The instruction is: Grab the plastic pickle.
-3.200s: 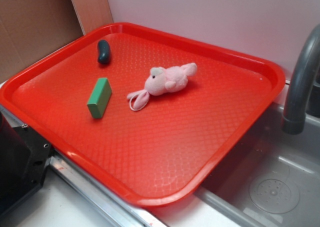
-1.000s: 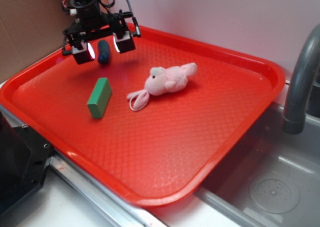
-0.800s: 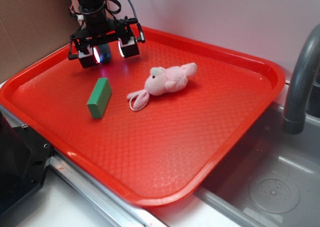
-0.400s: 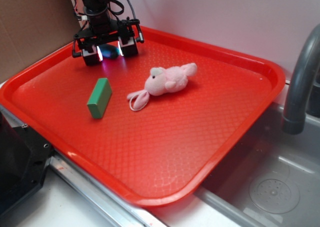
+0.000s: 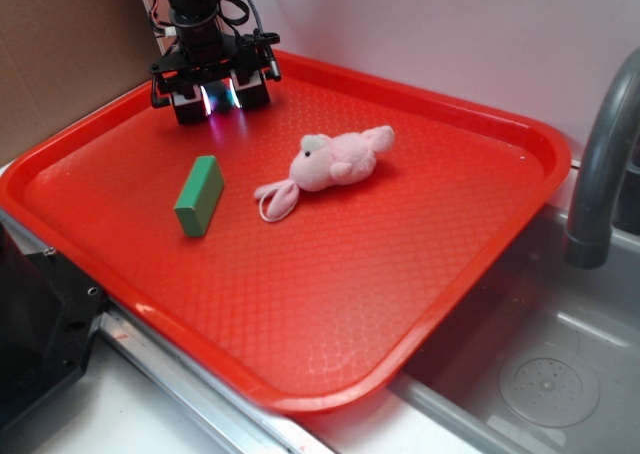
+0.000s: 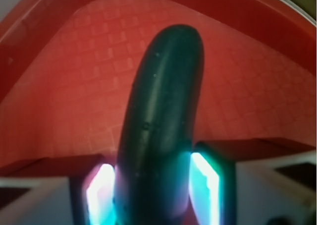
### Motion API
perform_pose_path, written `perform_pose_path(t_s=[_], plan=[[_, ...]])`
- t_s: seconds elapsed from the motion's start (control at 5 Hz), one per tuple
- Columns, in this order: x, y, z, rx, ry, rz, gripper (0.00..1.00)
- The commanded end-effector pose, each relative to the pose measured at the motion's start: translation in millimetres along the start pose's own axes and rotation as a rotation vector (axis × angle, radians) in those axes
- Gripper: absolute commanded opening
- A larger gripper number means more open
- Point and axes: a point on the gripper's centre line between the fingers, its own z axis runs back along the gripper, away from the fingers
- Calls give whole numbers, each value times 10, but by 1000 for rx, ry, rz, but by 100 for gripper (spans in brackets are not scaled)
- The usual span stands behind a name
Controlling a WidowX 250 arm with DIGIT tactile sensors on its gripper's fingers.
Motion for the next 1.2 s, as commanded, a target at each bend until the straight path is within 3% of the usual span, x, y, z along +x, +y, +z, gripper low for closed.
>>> perform_pose_path(t_s=[0.0, 0.2, 0.6, 0.8, 1.0], plan=[[-325, -17, 498, -7, 40, -276, 0], [-568, 26, 891, -57, 105, -459, 0], [-888, 119, 1699, -145, 404, -894, 0], [-959, 197, 1935, -171, 409, -916, 0], [-979, 236, 1963, -146, 344, -860, 0]])
